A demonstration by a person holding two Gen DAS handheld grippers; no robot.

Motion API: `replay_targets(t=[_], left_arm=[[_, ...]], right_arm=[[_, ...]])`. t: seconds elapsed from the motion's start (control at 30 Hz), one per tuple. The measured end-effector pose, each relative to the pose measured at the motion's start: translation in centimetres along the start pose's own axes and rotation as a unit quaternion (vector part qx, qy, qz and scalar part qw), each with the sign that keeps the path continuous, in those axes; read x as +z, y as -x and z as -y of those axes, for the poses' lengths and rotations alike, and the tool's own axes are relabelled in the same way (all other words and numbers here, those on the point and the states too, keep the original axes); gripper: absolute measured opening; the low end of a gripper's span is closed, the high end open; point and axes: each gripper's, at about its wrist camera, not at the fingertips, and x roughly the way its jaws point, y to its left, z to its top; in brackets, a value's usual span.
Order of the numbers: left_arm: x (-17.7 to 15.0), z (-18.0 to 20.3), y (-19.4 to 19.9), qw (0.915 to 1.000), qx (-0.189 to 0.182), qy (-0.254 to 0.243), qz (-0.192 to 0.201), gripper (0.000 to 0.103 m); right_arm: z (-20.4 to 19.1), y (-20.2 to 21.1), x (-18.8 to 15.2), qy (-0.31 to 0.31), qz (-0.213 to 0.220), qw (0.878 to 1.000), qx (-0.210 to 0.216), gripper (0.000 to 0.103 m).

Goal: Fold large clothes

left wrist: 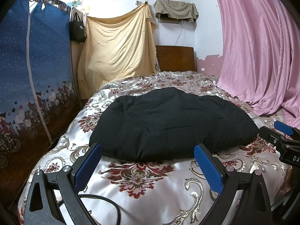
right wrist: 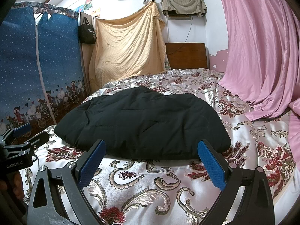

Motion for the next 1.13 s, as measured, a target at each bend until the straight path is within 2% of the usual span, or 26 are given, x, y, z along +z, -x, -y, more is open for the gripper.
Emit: replay_targets(t=[0.07, 0.2, 1.13], left_arm=[[-0.03, -0.28, -0.17, 0.9998, 0.01, 0.009, -0.012, 0.1], [-0.12, -0.65, -0.15, 0.9996, 0.022, 0.012, -0.013, 0.1], [-0.19, -0.54, 0.02, 0.9996, 0.027, 0.004, -0.007, 0.099]], right_arm=[[-0.04, -0.03, -0.06, 0.0, 0.0, 1.0, 0.0, 0.096], [-0.09, -0.02, -0.06, 0.0, 0.0, 1.0, 0.0, 0.096], [-0.62, -0.09, -0.81, -0.002, -0.007, 1.0, 0.001, 0.096]])
